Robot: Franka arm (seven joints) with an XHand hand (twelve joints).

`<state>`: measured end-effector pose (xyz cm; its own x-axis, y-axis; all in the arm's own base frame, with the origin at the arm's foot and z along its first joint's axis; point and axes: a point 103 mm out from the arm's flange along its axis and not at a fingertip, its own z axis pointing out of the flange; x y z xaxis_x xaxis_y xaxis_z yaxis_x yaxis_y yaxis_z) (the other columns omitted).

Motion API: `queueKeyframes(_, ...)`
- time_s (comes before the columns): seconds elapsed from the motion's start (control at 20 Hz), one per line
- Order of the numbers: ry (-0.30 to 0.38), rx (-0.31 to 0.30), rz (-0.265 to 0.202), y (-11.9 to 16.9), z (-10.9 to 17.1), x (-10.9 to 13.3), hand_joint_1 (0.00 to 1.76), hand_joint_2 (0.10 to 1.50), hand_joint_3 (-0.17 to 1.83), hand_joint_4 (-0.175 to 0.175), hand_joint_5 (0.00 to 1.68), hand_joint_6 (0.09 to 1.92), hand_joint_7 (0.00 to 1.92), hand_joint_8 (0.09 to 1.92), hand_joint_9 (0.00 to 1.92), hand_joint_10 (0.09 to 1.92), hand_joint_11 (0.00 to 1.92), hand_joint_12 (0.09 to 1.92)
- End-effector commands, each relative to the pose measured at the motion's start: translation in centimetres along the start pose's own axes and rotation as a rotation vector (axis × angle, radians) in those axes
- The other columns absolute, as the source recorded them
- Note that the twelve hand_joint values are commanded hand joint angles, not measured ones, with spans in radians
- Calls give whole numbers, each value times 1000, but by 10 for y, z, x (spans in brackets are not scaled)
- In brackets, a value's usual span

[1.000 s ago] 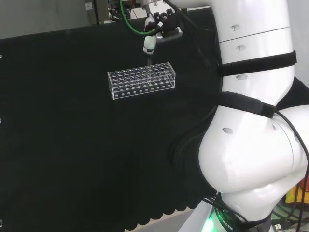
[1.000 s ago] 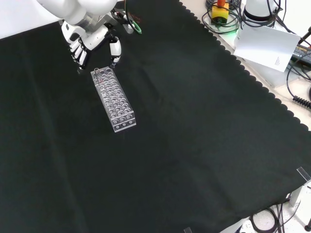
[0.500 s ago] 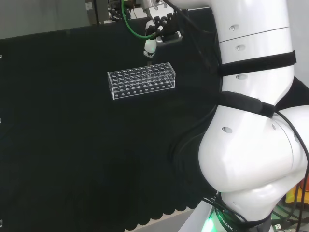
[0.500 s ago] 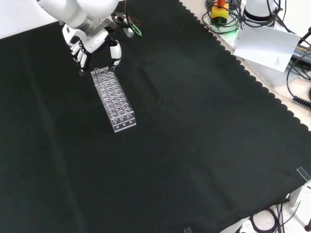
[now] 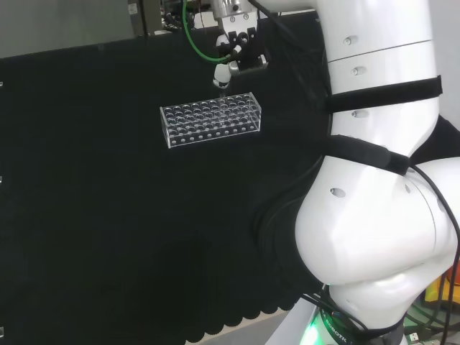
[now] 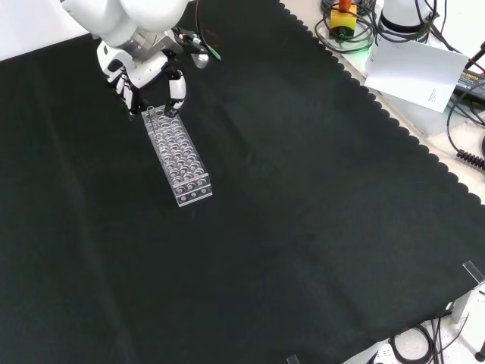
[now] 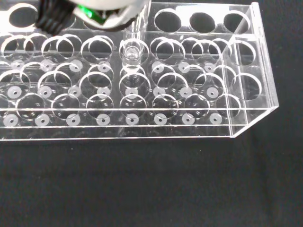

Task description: Pick up the test tube.

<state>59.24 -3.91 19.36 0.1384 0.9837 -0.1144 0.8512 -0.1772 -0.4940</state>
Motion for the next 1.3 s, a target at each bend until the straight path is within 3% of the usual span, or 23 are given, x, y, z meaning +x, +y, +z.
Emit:
queueKeyframes(0.05,29,-30,14,3,3,0,986,634,671,-55,719,438,851,937,559,818,11,1587)
queueKeyframes(0.35,60,-42,21,7,0,1,1017,625,704,-78,731,581,941,938,648,797,65,1580)
queueKeyframes(0.95,88,-49,11,8,3,12,1034,612,736,-84,729,643,967,949,681,784,81,1574)
queueKeyframes(1.1,73,-103,15,7,2,16,1086,611,755,-136,857,643,1130,905,809,734,162,1550)
queueKeyframes(1.2,59,-130,20,6,1,17,1150,786,492,-165,1028,758,1292,848,991,669,289,1506)
queueKeyframes(1.3,61,-156,23,6,0,18,1247,829,406,-174,1117,755,1243,792,1120,613,398,1438)
